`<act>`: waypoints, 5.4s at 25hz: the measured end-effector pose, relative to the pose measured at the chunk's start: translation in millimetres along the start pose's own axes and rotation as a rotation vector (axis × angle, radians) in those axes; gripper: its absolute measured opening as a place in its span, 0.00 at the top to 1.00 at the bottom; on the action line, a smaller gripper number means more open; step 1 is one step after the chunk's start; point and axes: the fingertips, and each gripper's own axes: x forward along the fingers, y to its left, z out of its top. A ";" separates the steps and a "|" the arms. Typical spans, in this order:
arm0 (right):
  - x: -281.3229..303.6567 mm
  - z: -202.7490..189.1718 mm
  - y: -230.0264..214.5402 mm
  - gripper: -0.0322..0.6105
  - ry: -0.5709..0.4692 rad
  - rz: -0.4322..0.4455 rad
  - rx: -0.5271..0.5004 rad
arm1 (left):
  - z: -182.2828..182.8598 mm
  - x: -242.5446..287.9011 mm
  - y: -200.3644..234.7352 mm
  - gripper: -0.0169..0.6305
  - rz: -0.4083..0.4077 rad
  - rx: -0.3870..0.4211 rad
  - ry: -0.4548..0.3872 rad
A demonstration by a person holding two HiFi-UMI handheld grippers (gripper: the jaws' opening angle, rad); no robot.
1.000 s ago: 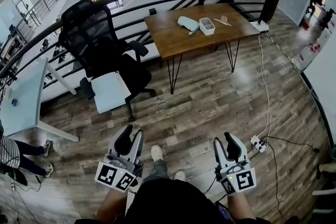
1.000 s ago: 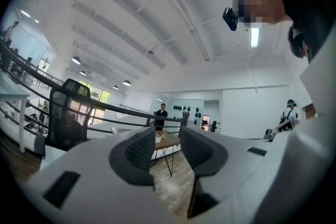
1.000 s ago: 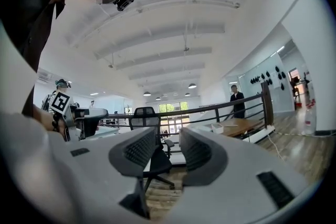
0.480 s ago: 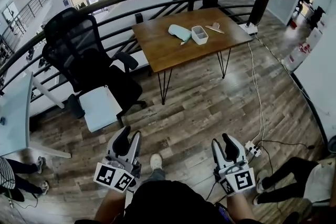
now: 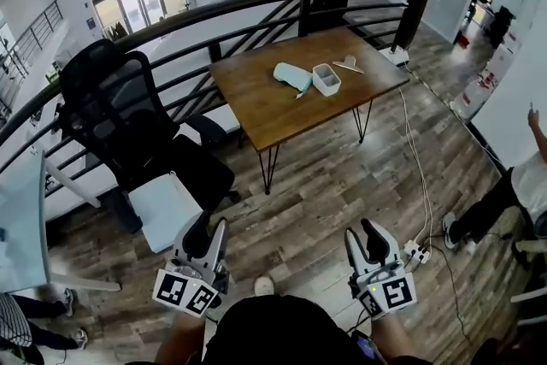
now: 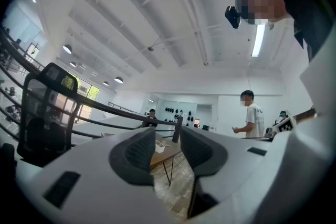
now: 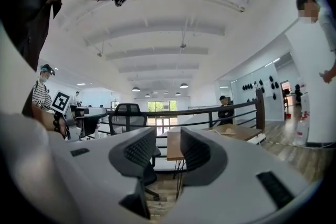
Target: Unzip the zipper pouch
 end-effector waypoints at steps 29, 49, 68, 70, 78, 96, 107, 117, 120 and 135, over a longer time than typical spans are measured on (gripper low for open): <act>224.5 8.2 -77.4 0.76 -0.015 0.109 0.009 | 5.5 165.0 118.3 0.76 0.087 0.066 0.013; 284.7 14.7 -222.4 0.77 -0.006 0.135 0.025 | -33.1 322.4 86.6 0.76 0.109 0.071 0.055; 330.1 15.2 -275.0 0.77 0.008 -0.001 0.017 | -52.2 434.3 108.8 0.76 -0.052 0.058 0.091; 339.8 16.5 -276.8 0.77 0.005 -0.011 0.011 | -56.6 448.9 114.9 0.76 -0.071 0.063 0.104; 369.1 9.4 -294.4 0.77 0.046 -0.064 0.021 | -94.2 501.5 134.5 0.76 -0.129 0.025 0.204; 401.6 -52.5 -318.6 0.78 0.224 -0.181 0.098 | -236.5 585.3 162.7 0.76 -0.253 0.013 0.514; 376.2 -66.6 -328.6 0.78 0.298 -0.292 0.133 | -311.3 609.5 157.4 0.75 -0.290 0.041 0.705; 352.3 -84.6 -334.4 0.80 0.348 -0.357 0.206 | -372.4 624.2 156.6 0.74 -0.256 0.121 0.892; 347.8 -87.1 -331.2 0.81 0.361 -0.368 0.212 | -382.4 623.2 161.0 0.74 -0.238 0.162 0.927; 400.2 -87.4 -315.7 0.84 0.347 -0.237 0.198 | -324.9 618.3 158.5 0.93 -0.268 -0.005 0.849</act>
